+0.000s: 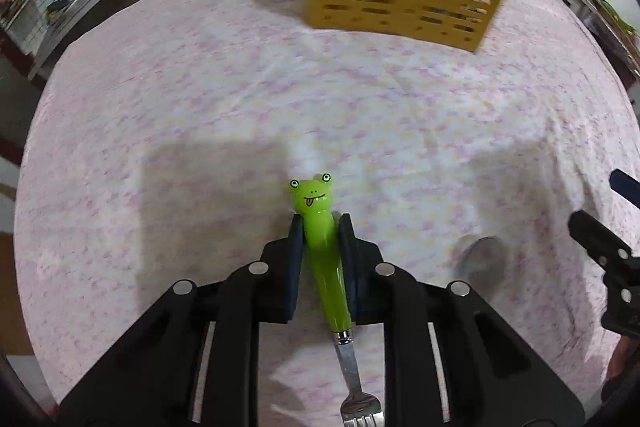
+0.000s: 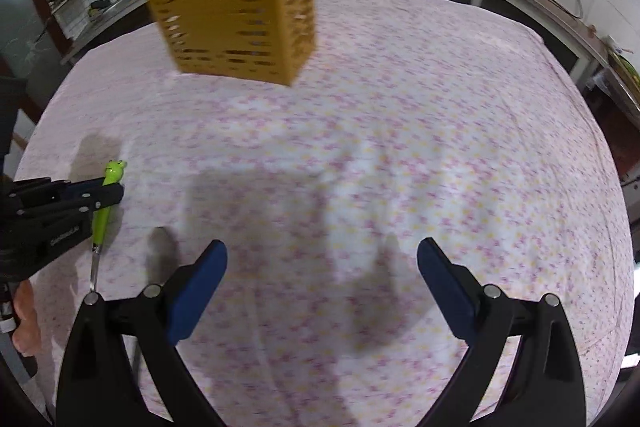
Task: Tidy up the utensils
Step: 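Close the left tool on the green frog fork while the right tool grasps the metal spoon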
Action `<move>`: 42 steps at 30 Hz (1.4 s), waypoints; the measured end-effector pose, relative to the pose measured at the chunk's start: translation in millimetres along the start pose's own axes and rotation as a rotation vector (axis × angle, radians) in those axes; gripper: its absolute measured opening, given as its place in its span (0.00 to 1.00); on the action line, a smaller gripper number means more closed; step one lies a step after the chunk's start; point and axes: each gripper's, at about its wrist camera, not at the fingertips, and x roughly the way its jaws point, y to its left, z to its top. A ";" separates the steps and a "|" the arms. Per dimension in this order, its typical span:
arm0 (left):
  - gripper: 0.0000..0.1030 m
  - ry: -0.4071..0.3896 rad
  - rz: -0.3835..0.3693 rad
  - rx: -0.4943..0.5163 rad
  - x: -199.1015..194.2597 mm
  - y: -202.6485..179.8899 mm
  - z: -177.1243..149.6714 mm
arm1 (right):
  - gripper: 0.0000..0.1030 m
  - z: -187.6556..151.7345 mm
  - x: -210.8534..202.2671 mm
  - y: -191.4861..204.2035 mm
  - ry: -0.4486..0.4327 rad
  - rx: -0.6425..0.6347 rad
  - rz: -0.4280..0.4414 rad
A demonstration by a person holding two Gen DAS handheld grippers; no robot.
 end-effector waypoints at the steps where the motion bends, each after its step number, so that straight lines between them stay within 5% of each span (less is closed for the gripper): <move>1: 0.17 0.001 0.012 -0.010 -0.2 8.9 -2.0 | 0.91 -0.1 0.3 6.0 0.008 -0.004 0.011; 8: 0.17 0.005 0.040 -0.059 -4.6 51.7 -12.7 | 0.91 7.9 9.5 35.3 0.055 -0.027 0.032; 22: 0.17 0.010 0.050 -0.066 1.0 77.9 -14.2 | 0.85 12.1 11.6 49.2 0.109 -0.035 0.025; 42: 0.17 0.005 0.071 -0.051 -0.5 68.1 -14.7 | 0.81 4.7 19.0 48.6 0.145 -0.025 0.037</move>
